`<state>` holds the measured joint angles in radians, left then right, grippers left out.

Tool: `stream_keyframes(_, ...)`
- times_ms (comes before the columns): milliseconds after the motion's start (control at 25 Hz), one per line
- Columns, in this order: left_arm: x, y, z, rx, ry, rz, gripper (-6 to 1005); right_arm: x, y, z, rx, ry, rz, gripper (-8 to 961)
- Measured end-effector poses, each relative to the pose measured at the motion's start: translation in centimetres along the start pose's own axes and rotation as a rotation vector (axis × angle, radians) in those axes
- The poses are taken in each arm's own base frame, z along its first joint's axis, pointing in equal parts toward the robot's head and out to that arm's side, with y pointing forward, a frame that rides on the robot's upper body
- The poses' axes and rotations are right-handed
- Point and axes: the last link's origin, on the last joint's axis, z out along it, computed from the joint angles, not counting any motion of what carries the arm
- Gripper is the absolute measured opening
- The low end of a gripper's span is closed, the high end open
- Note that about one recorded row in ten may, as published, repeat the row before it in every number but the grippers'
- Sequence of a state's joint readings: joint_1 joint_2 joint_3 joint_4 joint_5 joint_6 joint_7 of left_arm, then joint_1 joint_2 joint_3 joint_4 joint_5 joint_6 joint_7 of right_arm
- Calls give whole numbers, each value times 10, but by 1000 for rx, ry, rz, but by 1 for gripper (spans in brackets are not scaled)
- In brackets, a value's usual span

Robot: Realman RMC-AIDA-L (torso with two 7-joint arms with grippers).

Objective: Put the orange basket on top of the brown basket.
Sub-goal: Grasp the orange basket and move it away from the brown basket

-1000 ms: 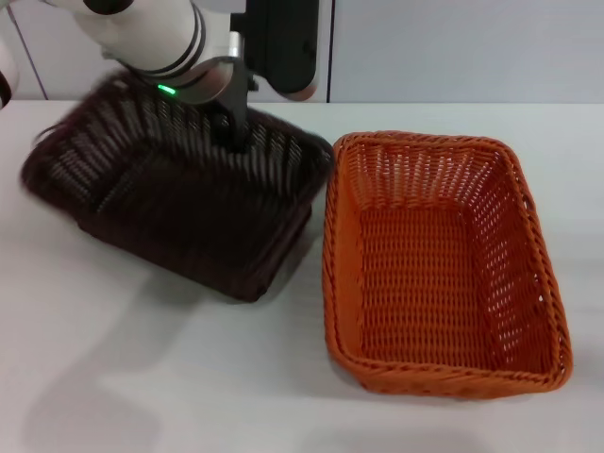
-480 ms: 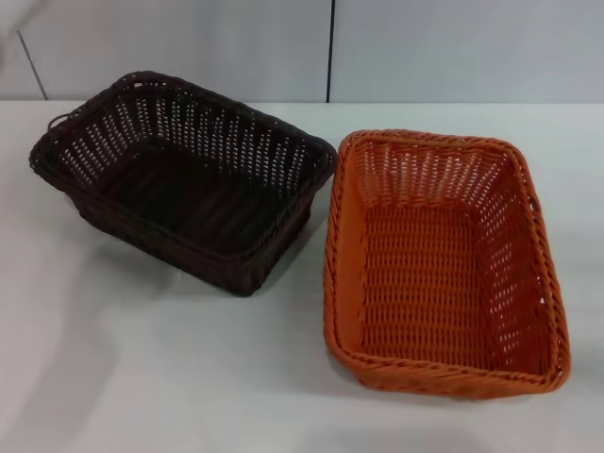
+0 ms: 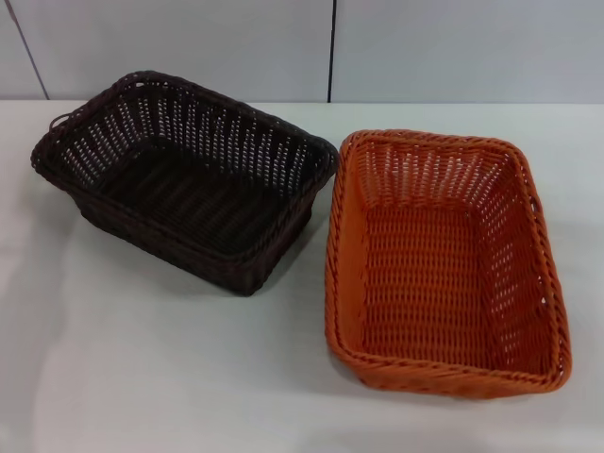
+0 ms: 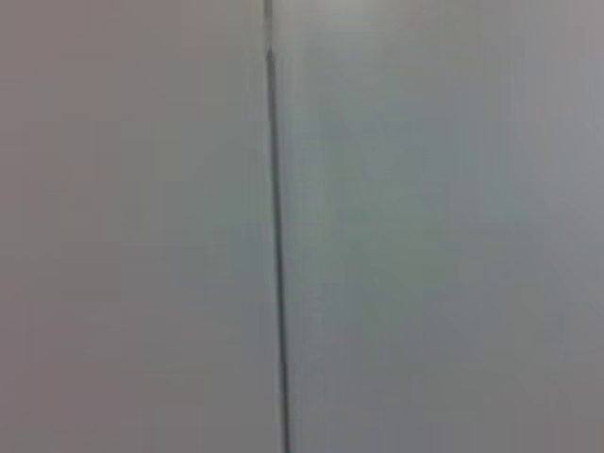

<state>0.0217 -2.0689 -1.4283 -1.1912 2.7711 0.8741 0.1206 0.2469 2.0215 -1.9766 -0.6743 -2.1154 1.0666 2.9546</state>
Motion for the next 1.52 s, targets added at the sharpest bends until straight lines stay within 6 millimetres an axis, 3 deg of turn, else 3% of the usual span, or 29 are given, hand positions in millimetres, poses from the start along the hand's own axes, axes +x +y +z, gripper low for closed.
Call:
stream_keyframes(80, -20, -4, -25, 27, -30, -11, 752, -2, 10, 9, -45, 38, 20, 651)
stream_keyframes(240, -43, -11, -46, 57, -98, -12, 752, -9, 32, 21, -160, 125, 51, 651)
stream_keyframes(280, -58, -15, -56, 69, -148, 2, 752, -13, 38, 24, -191, 149, 59, 651)
stream_keyframes(440, -76, -26, -68, 114, -220, 9, 752, -33, 65, 36, -333, 277, 53, 651)
stream_keyframes(680, -99, -44, -83, 179, -322, 10, 751, -72, 101, 58, -519, 636, -15, 650)
stream_keyframes(840, -110, -49, -87, 205, -393, -3, 751, -96, 117, 56, -656, 849, -94, 649)
stream_keyframes(1120, -114, -55, -89, 223, -426, 2, 750, -147, 139, 33, -901, 1016, -249, 648)
stream_keyframes(1320, -113, -55, -90, 222, -423, 13, 750, -159, 150, 14, -1055, 1187, -365, 648)
stream_keyframes(1520, -114, -55, -91, 219, -430, 14, 750, -148, 164, -1, -1194, 1343, -439, 647)
